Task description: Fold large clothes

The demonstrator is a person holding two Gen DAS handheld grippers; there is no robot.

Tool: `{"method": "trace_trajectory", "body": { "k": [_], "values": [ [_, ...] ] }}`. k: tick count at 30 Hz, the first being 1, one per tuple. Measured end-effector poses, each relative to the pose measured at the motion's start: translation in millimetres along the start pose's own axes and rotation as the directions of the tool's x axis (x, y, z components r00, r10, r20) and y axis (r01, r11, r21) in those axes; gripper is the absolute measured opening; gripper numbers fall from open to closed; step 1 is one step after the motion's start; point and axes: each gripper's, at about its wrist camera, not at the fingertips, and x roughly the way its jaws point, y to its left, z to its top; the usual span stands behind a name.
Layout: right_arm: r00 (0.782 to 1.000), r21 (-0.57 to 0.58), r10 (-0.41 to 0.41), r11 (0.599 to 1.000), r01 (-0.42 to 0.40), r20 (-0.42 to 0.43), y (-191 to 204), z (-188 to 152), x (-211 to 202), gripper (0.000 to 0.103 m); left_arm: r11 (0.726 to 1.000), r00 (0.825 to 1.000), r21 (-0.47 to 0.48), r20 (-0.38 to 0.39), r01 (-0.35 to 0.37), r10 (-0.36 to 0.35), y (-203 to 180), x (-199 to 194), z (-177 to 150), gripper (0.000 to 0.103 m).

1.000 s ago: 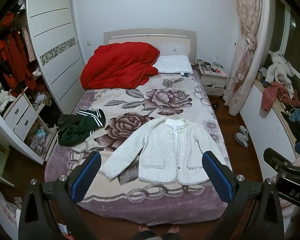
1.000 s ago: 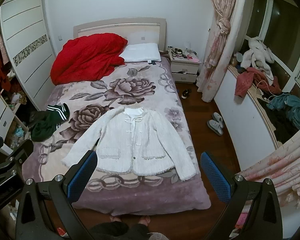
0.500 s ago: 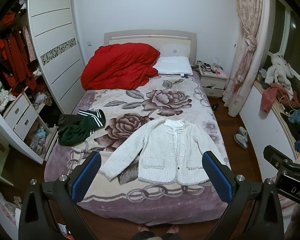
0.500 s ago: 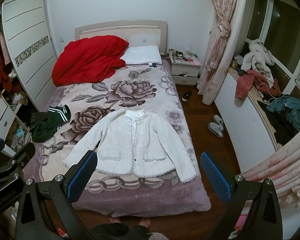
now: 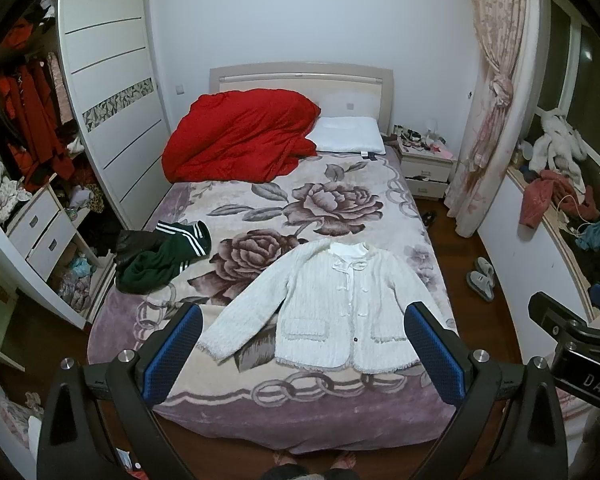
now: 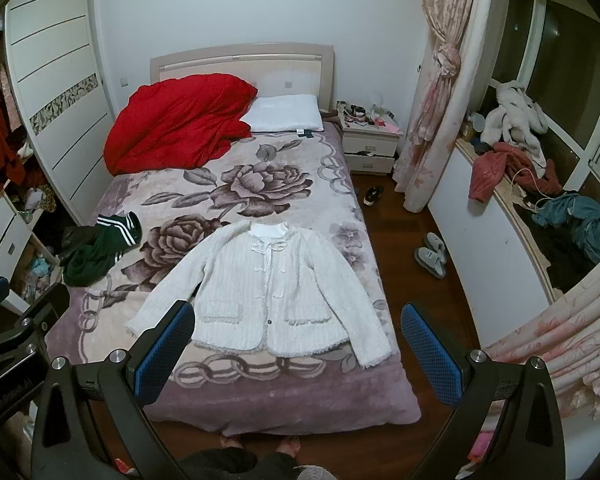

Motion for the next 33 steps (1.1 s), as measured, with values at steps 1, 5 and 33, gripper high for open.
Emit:
{"method": "trace_trajectory", "body": {
  "k": [1, 5, 33],
  "values": [
    [1.0, 0.001, 0.0, 1.0, 0.0, 0.001, 0.6, 1.8, -1.0, 0.103, 1.0, 1.0, -0.001, 0.002, 0.0, 0.0, -0.2, 0.0, -2.4, 0.103],
    [1.0, 0.0, 0.0, 1.0, 0.0, 0.002, 0.4, 0.9, -1.8, 0.103, 1.0, 1.0, -0.002, 0.004, 0.0, 0.0, 0.0, -0.1, -2.7, 0.103],
    [1.0, -0.002, -0.001, 1.0, 0.001, 0.012, 1.2, 1.4, -6.1, 0.103, 1.0, 1.0, -0.002, 0.02, 0.002, -0.002, -5.1, -3.7, 12.3, 0.103]
  ]
}}
